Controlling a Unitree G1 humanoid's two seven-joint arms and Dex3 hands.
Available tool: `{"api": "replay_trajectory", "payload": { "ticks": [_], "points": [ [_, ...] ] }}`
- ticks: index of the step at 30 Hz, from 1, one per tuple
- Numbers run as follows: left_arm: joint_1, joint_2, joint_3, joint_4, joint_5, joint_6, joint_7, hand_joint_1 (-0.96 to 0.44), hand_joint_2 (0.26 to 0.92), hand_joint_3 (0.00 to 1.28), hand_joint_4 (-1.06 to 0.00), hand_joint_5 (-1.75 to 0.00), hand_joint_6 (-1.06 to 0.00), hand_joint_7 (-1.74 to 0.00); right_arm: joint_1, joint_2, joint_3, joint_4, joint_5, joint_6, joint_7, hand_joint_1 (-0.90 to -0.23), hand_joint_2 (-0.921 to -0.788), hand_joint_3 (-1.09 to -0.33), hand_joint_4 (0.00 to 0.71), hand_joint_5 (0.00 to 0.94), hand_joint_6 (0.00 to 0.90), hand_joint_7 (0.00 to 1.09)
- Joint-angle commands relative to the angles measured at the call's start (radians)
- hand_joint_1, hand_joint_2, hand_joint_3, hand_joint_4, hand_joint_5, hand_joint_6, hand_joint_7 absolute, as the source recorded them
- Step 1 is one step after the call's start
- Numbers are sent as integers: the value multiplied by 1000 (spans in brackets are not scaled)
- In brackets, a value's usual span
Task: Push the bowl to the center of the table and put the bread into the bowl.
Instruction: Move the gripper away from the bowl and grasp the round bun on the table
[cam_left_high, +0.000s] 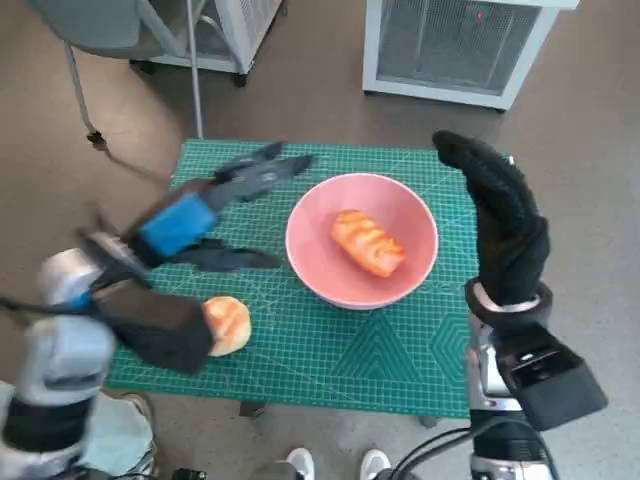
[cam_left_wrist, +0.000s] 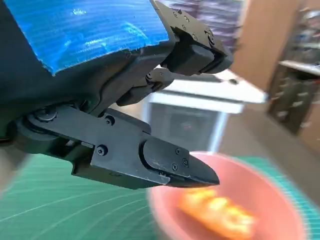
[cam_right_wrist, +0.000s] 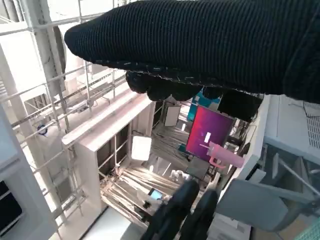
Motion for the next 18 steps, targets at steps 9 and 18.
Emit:
{"api": "replay_trajectory", "payload": {
  "ticks": [9,18],
  "points": [
    [221,137,99,-112,-30,110,-140,-188,810,0,-99,0,-310,-41,19,7,10,4,7,22,8,-487,-921,-799,281,30,-1,691],
    [268,157,104,-144,-33,152,-175,-134,793,0,-99,0,-311,-23,19,8,11,4,4,26,7,-488,-921,-798,283,32,-1,692]
  ]
}}
